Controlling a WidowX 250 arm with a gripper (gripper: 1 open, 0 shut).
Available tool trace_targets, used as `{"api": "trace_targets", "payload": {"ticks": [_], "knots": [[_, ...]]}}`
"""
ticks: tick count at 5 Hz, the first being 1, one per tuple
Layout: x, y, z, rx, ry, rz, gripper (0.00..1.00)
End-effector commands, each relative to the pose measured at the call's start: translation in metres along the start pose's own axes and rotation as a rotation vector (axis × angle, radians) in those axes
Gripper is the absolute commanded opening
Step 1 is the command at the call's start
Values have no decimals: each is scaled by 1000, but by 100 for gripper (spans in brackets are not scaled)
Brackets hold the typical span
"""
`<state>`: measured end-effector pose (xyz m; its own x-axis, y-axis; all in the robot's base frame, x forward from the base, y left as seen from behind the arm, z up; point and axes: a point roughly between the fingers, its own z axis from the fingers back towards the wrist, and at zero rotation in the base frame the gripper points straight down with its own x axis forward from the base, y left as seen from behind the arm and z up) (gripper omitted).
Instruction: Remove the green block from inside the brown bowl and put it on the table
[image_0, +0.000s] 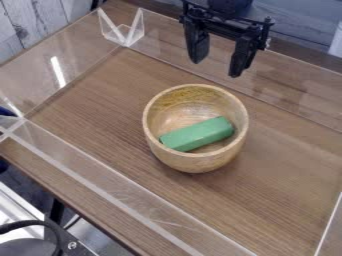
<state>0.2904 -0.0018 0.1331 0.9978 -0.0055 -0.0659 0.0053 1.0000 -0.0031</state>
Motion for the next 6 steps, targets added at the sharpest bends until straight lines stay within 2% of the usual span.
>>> {"api": "trace_targets", "payload": {"ticks": [1, 2, 3, 4, 6], "knots": [[-5, 1, -12, 9, 27, -9, 100], [-20, 2, -27, 22, 60, -31, 100], [-28, 9, -41, 21, 65, -44, 100], [-28, 16, -52, 12, 60, -49, 100], [-27, 13, -53, -17, 30, -76, 100]]}}
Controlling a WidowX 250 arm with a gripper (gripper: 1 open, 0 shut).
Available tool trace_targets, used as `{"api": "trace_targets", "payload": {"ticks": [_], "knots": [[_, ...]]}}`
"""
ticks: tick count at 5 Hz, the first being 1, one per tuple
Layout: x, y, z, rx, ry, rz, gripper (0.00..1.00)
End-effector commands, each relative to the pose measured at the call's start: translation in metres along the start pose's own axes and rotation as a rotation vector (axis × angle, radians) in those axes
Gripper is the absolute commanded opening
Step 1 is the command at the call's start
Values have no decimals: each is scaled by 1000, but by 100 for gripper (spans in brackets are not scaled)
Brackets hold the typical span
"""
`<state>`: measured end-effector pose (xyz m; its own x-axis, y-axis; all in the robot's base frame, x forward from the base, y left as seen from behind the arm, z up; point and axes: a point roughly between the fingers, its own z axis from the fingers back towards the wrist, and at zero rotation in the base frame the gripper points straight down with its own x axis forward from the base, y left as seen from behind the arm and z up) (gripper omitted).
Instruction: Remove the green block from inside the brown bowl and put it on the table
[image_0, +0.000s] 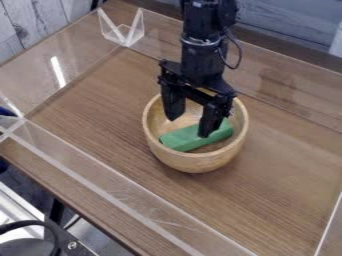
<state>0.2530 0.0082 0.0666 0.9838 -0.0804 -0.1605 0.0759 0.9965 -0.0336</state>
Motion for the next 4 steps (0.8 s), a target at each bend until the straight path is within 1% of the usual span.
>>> {"api": "trace_targets", "payload": {"ticks": [1, 2, 4], "knots": [[4, 1, 19, 3, -78, -11, 100], [5, 0, 23, 0, -88, -17, 100], [6, 0, 23, -6, -99, -18, 100]]}}
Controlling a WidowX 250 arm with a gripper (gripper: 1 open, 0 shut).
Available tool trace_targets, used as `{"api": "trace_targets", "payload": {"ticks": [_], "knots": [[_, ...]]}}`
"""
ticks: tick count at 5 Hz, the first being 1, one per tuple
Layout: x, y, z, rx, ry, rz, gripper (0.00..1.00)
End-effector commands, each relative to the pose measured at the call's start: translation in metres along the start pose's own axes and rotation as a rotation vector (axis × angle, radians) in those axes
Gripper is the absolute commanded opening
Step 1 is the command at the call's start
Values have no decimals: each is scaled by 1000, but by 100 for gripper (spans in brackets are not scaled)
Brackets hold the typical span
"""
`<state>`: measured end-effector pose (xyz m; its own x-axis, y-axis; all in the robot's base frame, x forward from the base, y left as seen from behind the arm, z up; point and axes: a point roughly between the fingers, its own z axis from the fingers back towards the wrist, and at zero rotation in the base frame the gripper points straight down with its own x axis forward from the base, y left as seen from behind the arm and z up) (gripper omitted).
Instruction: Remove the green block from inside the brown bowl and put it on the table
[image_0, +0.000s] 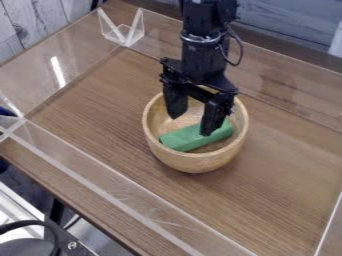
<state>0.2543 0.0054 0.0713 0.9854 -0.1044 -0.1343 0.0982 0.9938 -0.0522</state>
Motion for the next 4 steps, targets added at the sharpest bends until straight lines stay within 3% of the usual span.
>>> {"api": "trace_targets", "payload": {"ticks": [1, 4], "knots": [[6, 4, 15, 7, -73, 11, 100], [5, 6, 6, 7, -57, 25, 100]]}}
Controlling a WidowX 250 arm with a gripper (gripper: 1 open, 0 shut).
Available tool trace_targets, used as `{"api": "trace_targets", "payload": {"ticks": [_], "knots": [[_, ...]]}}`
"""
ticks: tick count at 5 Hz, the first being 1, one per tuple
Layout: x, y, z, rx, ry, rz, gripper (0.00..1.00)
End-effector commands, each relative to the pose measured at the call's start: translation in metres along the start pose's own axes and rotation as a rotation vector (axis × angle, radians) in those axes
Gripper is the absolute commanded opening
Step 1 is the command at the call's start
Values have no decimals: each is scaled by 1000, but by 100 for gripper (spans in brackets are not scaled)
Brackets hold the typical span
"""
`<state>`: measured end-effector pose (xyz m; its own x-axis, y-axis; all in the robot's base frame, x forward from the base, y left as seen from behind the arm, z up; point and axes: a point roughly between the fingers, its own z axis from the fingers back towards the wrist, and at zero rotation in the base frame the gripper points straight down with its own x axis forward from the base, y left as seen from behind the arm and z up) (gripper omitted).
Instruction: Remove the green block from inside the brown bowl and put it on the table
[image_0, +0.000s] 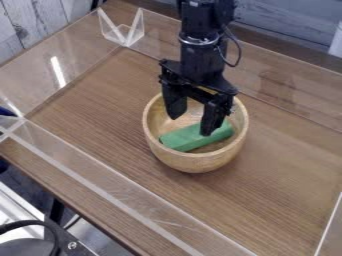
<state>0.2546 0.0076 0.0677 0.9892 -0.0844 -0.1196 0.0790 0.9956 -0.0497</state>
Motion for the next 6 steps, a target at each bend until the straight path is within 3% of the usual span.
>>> {"api": "trace_targets", "payload": {"ticks": [1, 6], "knots": [[4, 2, 10, 12, -35, 6, 100], [11, -3, 13, 13, -40, -16, 100]]}}
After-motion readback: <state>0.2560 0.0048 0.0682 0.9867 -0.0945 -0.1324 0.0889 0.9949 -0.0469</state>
